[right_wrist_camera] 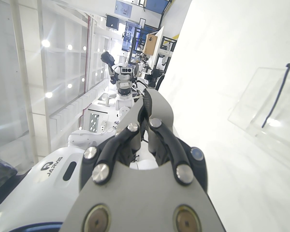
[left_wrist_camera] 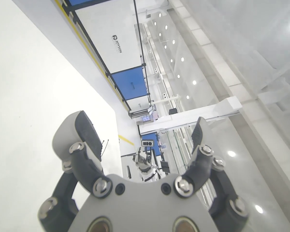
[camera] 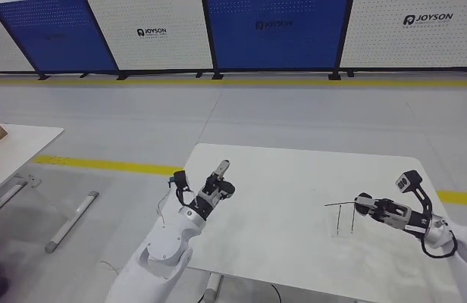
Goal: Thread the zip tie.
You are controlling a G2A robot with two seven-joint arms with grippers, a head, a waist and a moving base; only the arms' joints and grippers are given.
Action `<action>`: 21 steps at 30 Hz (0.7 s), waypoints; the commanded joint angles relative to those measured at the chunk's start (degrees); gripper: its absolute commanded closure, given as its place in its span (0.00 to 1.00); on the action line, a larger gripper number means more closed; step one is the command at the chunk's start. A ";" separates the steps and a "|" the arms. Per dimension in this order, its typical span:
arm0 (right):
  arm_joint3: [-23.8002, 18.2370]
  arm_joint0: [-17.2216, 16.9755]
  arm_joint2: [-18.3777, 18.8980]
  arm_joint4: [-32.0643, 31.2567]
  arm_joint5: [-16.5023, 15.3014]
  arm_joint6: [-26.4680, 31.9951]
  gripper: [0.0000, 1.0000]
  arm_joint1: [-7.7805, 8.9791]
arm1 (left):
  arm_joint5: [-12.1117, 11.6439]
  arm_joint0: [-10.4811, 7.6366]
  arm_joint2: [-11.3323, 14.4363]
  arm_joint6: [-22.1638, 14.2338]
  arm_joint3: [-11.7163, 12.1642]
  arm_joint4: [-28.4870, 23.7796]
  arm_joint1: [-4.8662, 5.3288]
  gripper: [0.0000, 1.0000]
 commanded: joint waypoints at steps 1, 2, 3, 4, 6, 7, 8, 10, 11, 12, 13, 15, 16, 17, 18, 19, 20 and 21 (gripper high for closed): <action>0.00 0.00 0.00 0.00 0.00 0.00 1.00 0.00 | 0.96 -0.32 0.28 0.44 0.21 -0.14 -0.05 0.00; 0.00 0.00 0.00 0.00 0.00 0.00 1.00 0.00 | 0.96 -0.32 0.28 0.44 0.21 -0.14 -0.05 0.00; 0.00 0.00 0.00 0.00 0.00 0.00 1.00 0.00 | 0.96 -0.32 0.28 0.44 0.21 -0.14 -0.05 0.00; 0.00 0.00 0.00 0.00 0.00 0.00 1.00 0.00 | 0.96 -0.32 0.28 0.44 0.21 -0.14 -0.05 0.00; 0.00 0.00 0.00 0.00 0.00 0.00 1.00 0.00 | 0.96 -0.32 0.28 0.44 0.21 -0.14 -0.05 0.00; 0.00 0.00 0.00 0.00 0.00 0.00 1.00 0.00 | 0.96 -0.32 0.28 0.44 0.21 -0.14 -0.05 0.00; 0.04 -0.15 0.01 0.18 0.13 -0.37 1.00 -0.02 | 0.96 -0.32 0.28 0.44 0.21 -0.14 -0.05 0.00; -0.78 -0.96 -0.15 2.38 1.33 -1.58 1.00 -0.27 | 1.12 -0.63 0.34 -0.01 1.47 -0.08 -0.07 0.00; -1.20 -1.21 -0.45 3.34 1.36 -2.60 1.00 -0.48 | 1.80 -0.98 0.51 -0.74 2.08 -0.87 -0.10 0.00; -1.94 -1.49 -1.16 4.38 1.35 -3.85 1.00 -0.82 | 3.23 -1.64 1.01 -2.60 3.03 -2.04 -0.12 0.00; -2.53 -1.66 -1.78 5.28 1.19 -4.43 1.00 -1.09 | 4.24 -2.36 1.35 -3.74 3.74 -1.72 -0.09 0.00; -3.49 -1.83 -3.18 6.62 0.46 -6.23 1.00 -1.71 | 5.10 -3.63 2.99 -6.30 5.14 -1.48 -0.15 0.00; -3.78 -1.86 -3.84 6.81 0.17 -7.03 1.00 -1.97 | 5.66 -4.19 3.56 -7.76 5.72 -2.36 -0.20 0.00; -3.92 -1.78 -4.39 6.77 -0.14 -8.09 1.00 -2.21 | 6.11 -4.80 3.98 -8.88 6.25 -2.87 -0.23 0.00; -4.24 -1.74 -5.21 5.84 -0.88 -9.88 1.00 -2.52 | 6.59 -5.57 4.78 -10.45 6.87 -3.36 -0.28 0.00; -4.49 -1.77 -5.86 5.27 -1.20 -10.84 1.00 -2.74 | 6.84 -6.12 5.42 -11.81 7.42 -3.84 -0.32 0.00; -4.61 -1.76 -6.44 4.90 -1.20 -11.38 1.00 -2.93 | 6.85 -6.68 5.99 -12.76 7.99 -3.78 -0.35 0.00; -4.59 -1.62 -7.00 4.22 -0.71 -11.50 1.00 -3.06 | 6.73 -7.14 6.69 -13.66 8.52 -3.71 -0.39 0.00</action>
